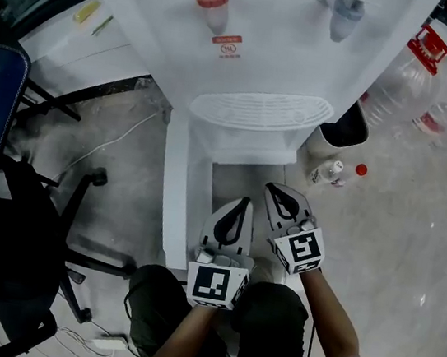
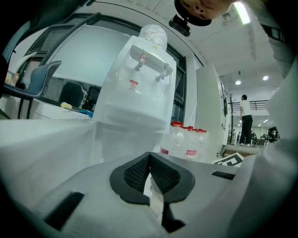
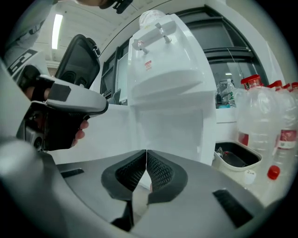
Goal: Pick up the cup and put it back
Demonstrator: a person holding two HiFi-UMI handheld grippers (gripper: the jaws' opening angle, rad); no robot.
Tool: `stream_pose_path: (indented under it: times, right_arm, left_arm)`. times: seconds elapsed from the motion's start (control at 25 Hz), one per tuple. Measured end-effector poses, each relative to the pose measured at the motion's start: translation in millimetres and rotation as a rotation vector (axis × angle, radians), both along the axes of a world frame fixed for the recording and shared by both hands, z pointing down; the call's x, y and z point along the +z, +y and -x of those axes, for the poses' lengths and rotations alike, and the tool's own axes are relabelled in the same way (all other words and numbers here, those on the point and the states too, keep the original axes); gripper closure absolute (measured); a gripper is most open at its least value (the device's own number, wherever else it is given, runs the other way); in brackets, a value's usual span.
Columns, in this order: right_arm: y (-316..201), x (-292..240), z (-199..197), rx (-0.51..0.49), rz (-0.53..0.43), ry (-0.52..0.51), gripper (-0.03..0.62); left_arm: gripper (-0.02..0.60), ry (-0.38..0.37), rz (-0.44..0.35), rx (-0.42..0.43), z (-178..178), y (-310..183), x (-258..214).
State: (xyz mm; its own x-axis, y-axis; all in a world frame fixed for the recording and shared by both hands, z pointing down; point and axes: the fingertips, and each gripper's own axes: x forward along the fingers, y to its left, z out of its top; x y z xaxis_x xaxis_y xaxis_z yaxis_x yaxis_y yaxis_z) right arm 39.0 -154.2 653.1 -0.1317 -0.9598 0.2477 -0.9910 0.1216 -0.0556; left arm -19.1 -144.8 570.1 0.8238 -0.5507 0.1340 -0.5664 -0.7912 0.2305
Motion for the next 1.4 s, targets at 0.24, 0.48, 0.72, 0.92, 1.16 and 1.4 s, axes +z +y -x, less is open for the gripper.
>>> stream_pose_path:
  times: [0.24, 0.48, 0.72, 0.92, 1.16, 1.4]
  right_arm:
    - [-1.5, 20.3, -4.5, 0.011, -0.009, -0.012, 0.582]
    - [-24.9, 42.5, -1.1, -0.023, -0.029, -0.014, 0.579]
    - [-64.4, 77.6, -1.9, -0.056, -0.005, -0.013, 0.520]
    - [-106.2, 107.6, -10.1, -0.082, 0.036, 0.007, 0.465]
    - [-150.9, 145.9, -18.3, -0.118, 0.113, 0.029, 0.357]
    - [-186.9, 163.7, -23.4, -0.158, 0.158, 0.044, 0.298]
  left_arm:
    - [0.572, -0.022, -0.015, 0.002, 1.4, 4.2, 19.3]
    - [0.572, -0.027, -0.033, -0.039, 4.4, -2.8, 41.5]
    - [0.572, -0.042, -0.012, -0.076, 7.9, -14.1, 63.2]
    - [0.572, -0.041, 0.003, -0.114, 7.9, -27.8, 84.0]
    - [0.572, -0.059, 0.035, -0.166, 15.8, -41.9, 101.7]
    - [0.572, -0.072, 0.049, -0.189, 17.4, -50.1, 113.3]
